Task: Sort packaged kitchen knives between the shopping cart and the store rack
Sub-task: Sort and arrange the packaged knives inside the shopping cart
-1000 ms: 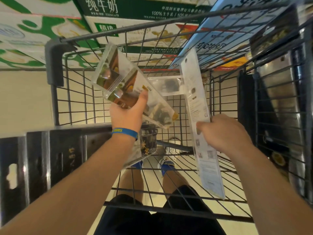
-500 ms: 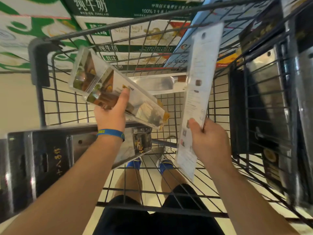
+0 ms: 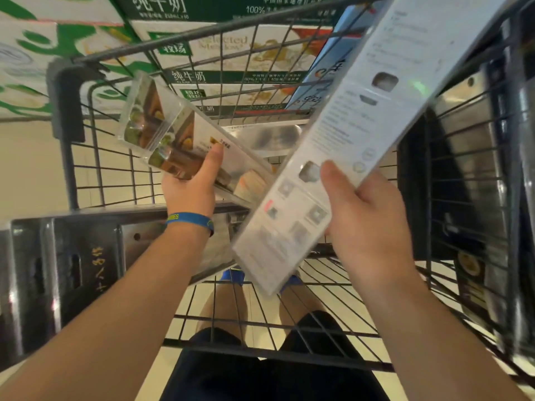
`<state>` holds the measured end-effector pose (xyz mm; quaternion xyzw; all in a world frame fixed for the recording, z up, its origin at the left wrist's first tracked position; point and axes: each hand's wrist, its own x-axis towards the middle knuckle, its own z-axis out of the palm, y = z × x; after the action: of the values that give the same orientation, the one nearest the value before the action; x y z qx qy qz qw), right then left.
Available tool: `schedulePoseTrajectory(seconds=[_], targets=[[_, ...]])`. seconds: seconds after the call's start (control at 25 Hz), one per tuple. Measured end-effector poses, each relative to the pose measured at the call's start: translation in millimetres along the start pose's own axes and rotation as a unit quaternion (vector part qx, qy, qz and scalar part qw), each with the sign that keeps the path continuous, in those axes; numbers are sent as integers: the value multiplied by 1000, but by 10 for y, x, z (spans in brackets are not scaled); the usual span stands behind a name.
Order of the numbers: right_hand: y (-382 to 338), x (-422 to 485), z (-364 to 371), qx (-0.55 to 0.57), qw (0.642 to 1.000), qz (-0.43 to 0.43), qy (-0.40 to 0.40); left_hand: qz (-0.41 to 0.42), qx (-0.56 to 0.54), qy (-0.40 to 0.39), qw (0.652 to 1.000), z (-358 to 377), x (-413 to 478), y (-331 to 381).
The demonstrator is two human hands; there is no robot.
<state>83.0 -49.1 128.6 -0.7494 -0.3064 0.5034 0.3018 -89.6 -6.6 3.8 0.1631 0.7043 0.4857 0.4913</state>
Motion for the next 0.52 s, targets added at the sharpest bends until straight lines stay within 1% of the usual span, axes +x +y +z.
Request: schedulePoseTrajectory(seconds=[0.12,0.2,0.28,0.32,0.36,0.44,0.52], targets=[[-127,20,39,24,998,-26,-44,-10,9,-2,1000,-10,-4,13],[-111,-35,9,60,990,-12,-127,-15,29,-7,999,-30,19,21],[-37,-91,29,88,969,36,-227,-31,34,-12,999,-31,27,49],[23,-84,45,92,959,66,-258,-41,30,-12,999,-36,24,58],[91,-52,65,93,955,97,-264,-47,22,-13,999,-43,23,54],[194,34,125,84,960,138,-229,-54,10,-16,998,-42,-10,64],[299,81,182,34,972,135,-188,-49,11,-21,999,-36,-11,51]])
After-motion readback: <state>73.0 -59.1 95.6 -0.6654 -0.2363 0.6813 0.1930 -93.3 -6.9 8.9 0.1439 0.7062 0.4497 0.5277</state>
